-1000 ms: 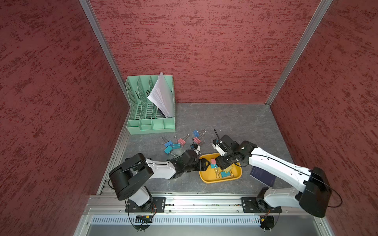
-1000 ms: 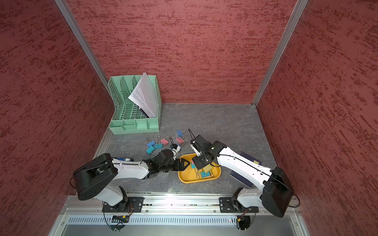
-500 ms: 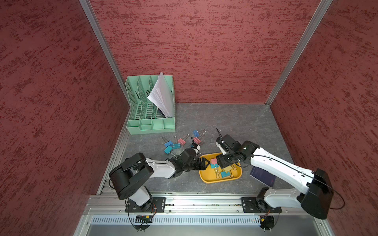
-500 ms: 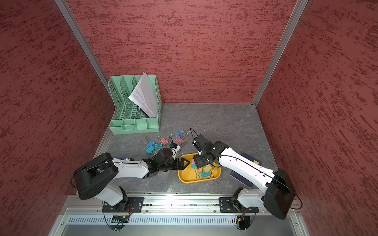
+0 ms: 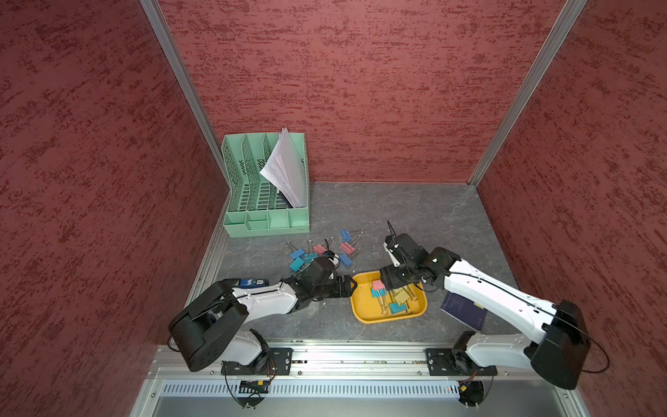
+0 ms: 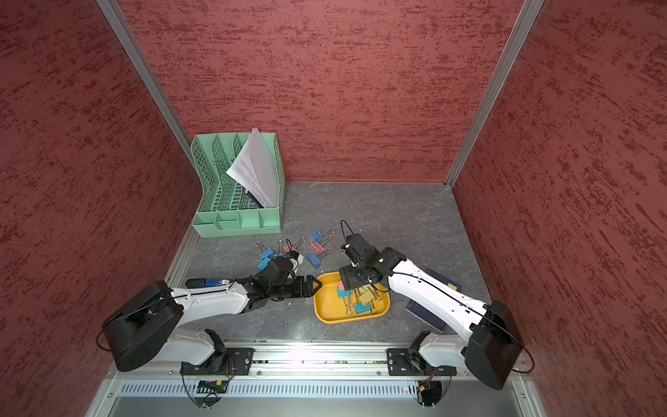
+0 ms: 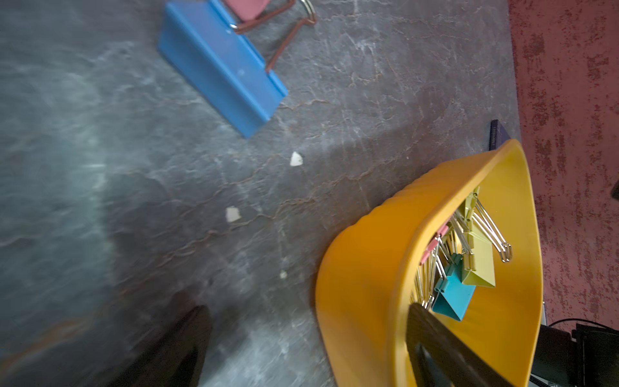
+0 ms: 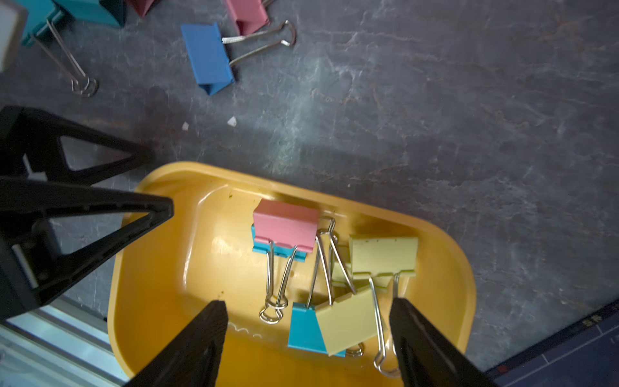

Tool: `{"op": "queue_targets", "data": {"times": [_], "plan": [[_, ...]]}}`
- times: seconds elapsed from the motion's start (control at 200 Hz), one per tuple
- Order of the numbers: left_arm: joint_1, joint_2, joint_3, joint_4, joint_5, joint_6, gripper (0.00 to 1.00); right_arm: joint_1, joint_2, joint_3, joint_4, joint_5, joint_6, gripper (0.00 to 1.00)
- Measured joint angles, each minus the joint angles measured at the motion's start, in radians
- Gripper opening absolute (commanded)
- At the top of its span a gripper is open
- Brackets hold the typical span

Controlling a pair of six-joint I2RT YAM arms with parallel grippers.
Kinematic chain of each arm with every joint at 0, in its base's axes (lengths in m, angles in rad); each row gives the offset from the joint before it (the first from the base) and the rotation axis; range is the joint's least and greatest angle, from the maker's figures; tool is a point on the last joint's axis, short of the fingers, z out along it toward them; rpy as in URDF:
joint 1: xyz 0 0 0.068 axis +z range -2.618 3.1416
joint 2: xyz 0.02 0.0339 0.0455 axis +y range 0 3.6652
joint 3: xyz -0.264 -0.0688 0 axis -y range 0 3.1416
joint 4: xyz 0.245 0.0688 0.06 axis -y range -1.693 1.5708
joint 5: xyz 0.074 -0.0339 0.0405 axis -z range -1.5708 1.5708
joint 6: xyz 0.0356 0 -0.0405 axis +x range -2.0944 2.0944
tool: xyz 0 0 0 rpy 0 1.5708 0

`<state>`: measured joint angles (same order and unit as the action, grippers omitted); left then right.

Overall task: Put the binder clips in the storage box
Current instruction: Place the binder clip in the storage box, then move the storage box to the center of the board.

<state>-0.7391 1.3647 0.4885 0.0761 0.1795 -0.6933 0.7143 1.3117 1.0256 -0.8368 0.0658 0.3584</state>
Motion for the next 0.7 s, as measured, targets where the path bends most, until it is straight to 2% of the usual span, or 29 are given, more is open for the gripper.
{"op": "queue_targets", "data": {"times": [0.09, 0.23, 0.411, 0.536, 0.701], "plan": [[0.071, -0.064, 0.008, -0.077, -0.005, 0.021, 0.97, -0.057, 0.062, 0.052, 0.042, -0.011, -0.013, 0.87], [0.166, -0.114, 0.084, -0.188, -0.039, 0.064, 0.98, -0.092, 0.181, 0.161, 0.09, -0.061, -0.116, 0.89], [0.202, -0.124, 0.149, -0.234, -0.05, 0.097, 0.98, -0.093, 0.389, 0.37, 0.116, -0.106, -0.239, 0.87], [0.214, -0.103, 0.162, -0.262, -0.058, 0.111, 0.98, -0.103, 0.502, 0.477, 0.114, -0.125, -0.269, 0.84], [0.252, 0.002, 0.249, -0.295, -0.061, 0.142, 0.97, -0.124, 0.568, 0.502, 0.138, -0.181, -0.306, 0.86]]}}
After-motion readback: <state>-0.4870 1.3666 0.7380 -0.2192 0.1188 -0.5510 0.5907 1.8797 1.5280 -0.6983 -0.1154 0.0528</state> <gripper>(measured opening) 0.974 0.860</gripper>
